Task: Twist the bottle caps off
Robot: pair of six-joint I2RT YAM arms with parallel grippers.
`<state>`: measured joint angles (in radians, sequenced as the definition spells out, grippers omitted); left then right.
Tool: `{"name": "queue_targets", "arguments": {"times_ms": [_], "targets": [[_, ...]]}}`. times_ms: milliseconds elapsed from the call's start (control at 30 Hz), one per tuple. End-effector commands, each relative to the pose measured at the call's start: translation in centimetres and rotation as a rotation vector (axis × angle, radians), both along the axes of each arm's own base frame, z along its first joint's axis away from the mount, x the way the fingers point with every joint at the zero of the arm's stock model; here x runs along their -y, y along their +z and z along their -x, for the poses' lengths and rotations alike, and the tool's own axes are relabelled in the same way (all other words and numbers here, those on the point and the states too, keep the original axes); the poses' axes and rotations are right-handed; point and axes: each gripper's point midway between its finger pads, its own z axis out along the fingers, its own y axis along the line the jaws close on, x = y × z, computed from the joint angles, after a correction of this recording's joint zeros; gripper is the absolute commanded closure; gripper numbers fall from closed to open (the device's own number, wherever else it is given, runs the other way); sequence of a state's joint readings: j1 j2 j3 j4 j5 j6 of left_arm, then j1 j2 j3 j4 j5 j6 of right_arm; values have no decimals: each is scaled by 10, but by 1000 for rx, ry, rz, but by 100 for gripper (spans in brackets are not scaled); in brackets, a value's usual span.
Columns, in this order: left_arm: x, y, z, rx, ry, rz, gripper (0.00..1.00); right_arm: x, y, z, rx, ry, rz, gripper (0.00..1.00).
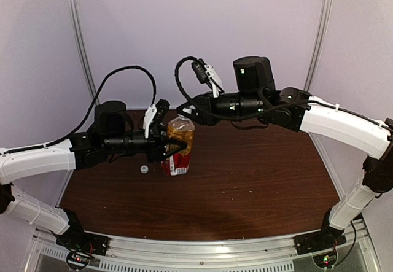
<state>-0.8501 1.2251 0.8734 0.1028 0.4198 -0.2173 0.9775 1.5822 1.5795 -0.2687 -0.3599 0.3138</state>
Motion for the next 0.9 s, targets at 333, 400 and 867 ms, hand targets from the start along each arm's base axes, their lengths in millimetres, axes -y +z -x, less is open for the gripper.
{"name": "queue_targets", "arguments": {"times_ms": [333,400,867], "targets": [[4,38,49,82,-271,145,66,-2,5,47,161,465,-45,92],[3,44,68,80,-373,189,65,0,3,65,206,600,-63,90],[2,51,90,51,-508,248,66,8,7,70,183,706,-124,73]]}}
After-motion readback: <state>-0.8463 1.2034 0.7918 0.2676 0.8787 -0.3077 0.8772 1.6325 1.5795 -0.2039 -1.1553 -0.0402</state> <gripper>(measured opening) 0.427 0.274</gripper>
